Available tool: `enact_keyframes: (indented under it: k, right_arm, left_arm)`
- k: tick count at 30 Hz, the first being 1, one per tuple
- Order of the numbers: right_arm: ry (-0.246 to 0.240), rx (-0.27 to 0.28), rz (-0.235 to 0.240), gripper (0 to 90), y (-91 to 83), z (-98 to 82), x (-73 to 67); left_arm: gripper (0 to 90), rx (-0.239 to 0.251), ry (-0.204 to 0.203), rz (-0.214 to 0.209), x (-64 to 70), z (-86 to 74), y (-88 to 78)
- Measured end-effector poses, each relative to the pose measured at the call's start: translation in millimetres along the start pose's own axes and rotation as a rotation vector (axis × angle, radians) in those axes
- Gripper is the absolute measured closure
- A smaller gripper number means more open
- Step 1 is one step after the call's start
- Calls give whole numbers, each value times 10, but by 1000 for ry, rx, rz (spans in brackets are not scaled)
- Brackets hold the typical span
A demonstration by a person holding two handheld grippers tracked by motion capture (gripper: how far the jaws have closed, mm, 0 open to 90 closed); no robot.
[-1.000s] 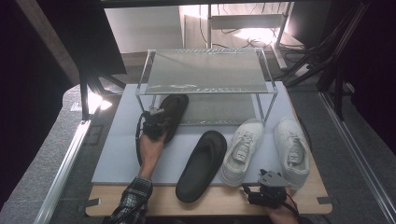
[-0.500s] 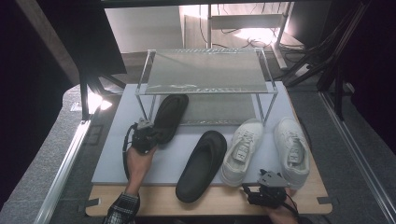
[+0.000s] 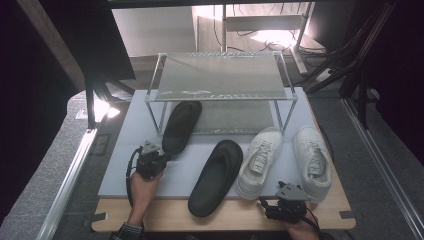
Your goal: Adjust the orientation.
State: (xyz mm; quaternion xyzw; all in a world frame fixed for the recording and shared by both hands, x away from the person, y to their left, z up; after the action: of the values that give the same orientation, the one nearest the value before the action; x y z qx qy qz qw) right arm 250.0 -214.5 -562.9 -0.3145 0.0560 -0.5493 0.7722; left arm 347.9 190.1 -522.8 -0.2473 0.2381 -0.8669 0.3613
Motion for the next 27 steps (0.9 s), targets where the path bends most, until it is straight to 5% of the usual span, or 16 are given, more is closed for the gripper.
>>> enact_keyframes:
  k: [12, 27]
  right_arm:
    - [-3, -1, -3, 138, 1, 0, -5]
    - [0, 0, 0, 138, 0, 0, -1]
  left_arm:
    - [895, -17, -1, 36, -64, -31, 88]
    - [895, -30, 27, 48, -23, 197, 396]
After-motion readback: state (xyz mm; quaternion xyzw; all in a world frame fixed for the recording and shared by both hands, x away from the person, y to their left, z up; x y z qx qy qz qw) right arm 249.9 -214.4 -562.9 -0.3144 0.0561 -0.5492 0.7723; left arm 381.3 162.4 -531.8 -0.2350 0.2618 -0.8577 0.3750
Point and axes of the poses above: each handheld gripper's, and its own axes: y roughly forward along the jaws, z roughly out of its top, x roughly to its right, the point moved 4 cm from there along y, roughly forward along the jaws, and after that the axes turned 14 degrees about -z, right-handed, at the moved point
